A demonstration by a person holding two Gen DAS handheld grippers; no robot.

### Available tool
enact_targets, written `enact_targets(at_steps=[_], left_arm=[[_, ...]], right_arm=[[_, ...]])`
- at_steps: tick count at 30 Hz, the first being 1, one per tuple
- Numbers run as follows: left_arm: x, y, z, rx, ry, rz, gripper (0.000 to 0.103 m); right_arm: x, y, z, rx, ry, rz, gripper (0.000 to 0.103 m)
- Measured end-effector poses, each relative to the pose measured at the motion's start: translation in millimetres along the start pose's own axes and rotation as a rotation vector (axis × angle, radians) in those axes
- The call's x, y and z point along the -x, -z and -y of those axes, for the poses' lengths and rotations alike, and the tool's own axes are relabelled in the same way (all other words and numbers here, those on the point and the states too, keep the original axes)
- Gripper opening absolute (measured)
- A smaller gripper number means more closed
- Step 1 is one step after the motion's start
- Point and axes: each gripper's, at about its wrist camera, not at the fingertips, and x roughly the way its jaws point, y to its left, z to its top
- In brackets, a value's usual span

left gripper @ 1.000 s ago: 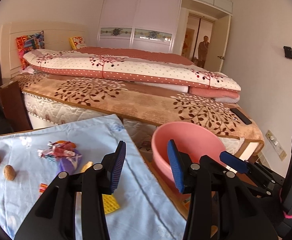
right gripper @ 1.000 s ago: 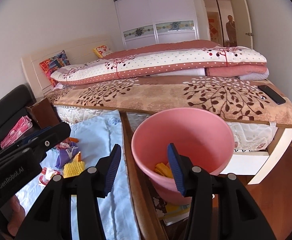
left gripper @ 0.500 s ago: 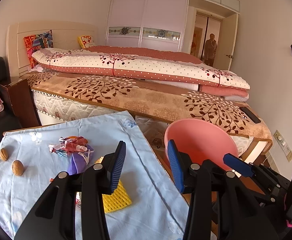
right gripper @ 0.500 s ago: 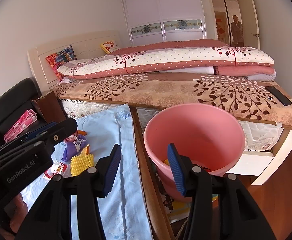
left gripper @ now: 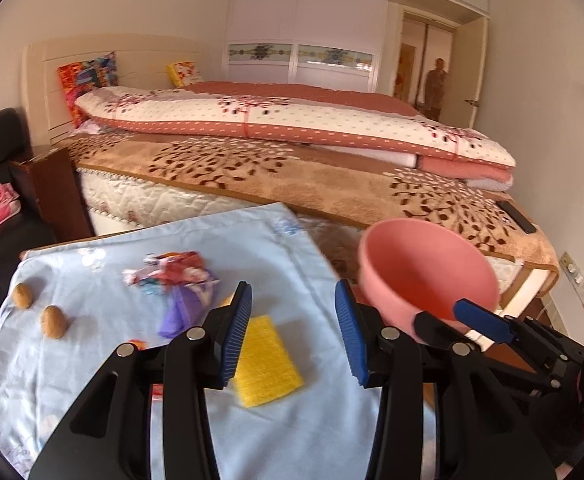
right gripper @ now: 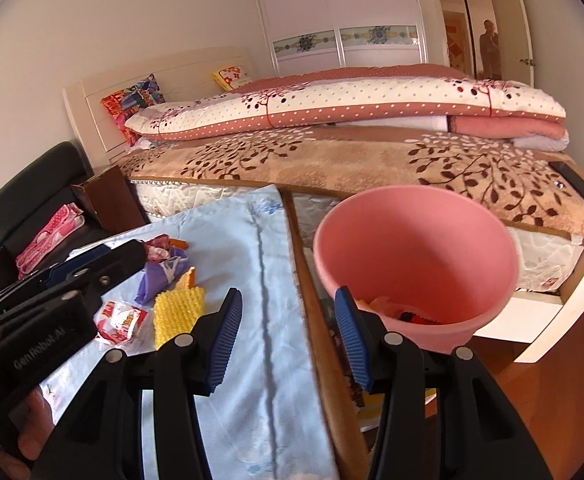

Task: Collect trash
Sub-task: 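Move both open grippers back from the bucket toward the remaining trash, then grasp the red-white snack bag with the left gripper while the right grasps the yellow foam net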

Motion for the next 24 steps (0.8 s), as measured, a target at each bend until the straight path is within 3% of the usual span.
enact_targets(at_steps=[16, 24], left_arm=[[34.0, 1.5, -46.4, 0.075, -0.069, 0.034, 0.044], [49.8, 6.2, -93.3, 0.065, -0.096, 0.044, 0.044]], right_arm=[[10.2, -0.2, -27.1, 0.010, -0.042, 0.023, 0.048], [5.9, 0.8, -45.2, 0.038, -0.050, 0.009, 0.048]])
